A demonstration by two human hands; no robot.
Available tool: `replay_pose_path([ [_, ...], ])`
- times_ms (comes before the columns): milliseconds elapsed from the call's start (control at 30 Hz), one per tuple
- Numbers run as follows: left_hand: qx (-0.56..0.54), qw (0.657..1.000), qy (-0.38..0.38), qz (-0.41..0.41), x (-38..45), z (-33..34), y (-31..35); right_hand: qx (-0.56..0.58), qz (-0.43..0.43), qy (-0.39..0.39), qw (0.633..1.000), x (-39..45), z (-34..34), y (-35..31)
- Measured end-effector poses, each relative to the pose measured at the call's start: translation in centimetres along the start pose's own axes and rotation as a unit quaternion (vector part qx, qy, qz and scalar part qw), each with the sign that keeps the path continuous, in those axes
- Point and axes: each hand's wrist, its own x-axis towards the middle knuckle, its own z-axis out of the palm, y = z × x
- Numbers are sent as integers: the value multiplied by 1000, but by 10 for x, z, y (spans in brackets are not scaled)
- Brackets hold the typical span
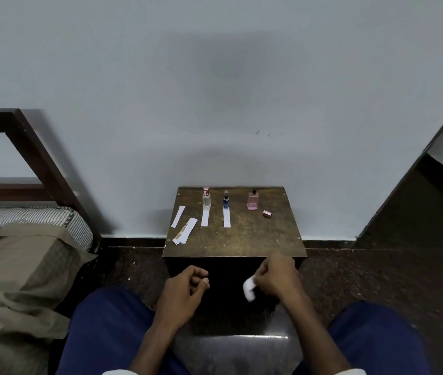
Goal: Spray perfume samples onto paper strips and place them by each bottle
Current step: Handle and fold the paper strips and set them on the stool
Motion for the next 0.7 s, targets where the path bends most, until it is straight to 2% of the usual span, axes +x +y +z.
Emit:
replay_pose_path([
  [33, -3, 1000, 2, -1, 1, 1, 0, 96, -12, -38, 995, -3, -4, -6],
  [67, -5, 1000, 2, -1, 2, 1, 1, 244, -27, -92, 965, -5, -8, -12],
  [100, -6, 1000, 2, 0, 3, 3, 1, 406, -40, -158, 899, -10, -14, -20],
  [167, -10, 1000, -1, 3, 7, 6, 1, 654, -89, -250, 709, -19, -29, -31],
  [200, -11, 1000, -3, 6, 9, 7, 1, 728, -119, -276, 616, -20, -35, -32],
  [233, -11, 1000, -6, 10, 11, 8, 1, 777, -134, -293, 541, -17, -39, -32],
  [267, -10, 1000, -9, 13, 12, 10, 1, 795, -124, -291, 518, -14, -40, -30],
  [300, -9, 1000, -13, 15, 13, 11, 1, 783, -86, -269, 554, -8, -38, -26],
  [333, -8, 1000, -16, 17, 14, 12, 2, 721, -38, -223, 655, -1, -32, -20],
  [367, -7, 1000, -18, 18, 15, 13, 3, 586, 6, -152, 796, 3, -23, -15],
  [400, -7, 1000, -16, 20, 16, 14, 4, 393, 24, -68, 917, 8, -13, -6],
  [433, -10, 1000, -13, 20, 17, 15, 6, 239, 15, -14, 971, 13, -3, 2],
  [467, -14, 1000, -10, 21, 19, 16, 7, 168, 15, -1, 986, 18, 7, 8],
  [500, -17, 1000, -6, 23, 20, 16, 8, 185, 13, -9, 983, 19, 11, 9],
  [600, -27, 999, 3, 31, 23, 16, 12, 343, 13, -31, 939, 16, 6, -3],
  [700, -39, 998, 6, 44, 20, 15, 16, 436, 5, -41, 899, 6, -4, -22],
])
